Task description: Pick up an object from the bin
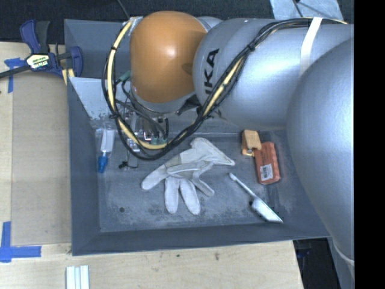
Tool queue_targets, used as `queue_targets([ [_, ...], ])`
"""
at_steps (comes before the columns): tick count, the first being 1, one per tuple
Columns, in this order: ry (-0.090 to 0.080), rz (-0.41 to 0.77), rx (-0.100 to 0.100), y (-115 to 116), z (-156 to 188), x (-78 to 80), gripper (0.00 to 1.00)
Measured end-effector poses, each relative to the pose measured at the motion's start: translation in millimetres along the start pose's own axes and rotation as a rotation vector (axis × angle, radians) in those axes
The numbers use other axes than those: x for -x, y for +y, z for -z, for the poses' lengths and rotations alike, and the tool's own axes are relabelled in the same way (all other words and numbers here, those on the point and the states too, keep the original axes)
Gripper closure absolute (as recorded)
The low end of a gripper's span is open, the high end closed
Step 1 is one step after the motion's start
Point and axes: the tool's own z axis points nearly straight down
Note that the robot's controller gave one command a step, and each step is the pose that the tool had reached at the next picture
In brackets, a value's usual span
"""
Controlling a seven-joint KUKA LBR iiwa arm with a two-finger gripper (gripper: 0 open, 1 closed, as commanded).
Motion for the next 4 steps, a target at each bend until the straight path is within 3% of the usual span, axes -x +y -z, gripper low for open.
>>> queue_targets([
  [1,-0.009,-0.004,0.002,-1.3,5.4,2.0,0.0],
  [2,-0.01,0.151,0.001,-32.7,-45.2,-2.3,0.0],
  [3,-0.006,0.361,-0.002,-94.5,-52.9,7.1,0.0],
  [4,-0.008,0.554,-0.001,-85.5,-73.8,-5.7,0.0],
])
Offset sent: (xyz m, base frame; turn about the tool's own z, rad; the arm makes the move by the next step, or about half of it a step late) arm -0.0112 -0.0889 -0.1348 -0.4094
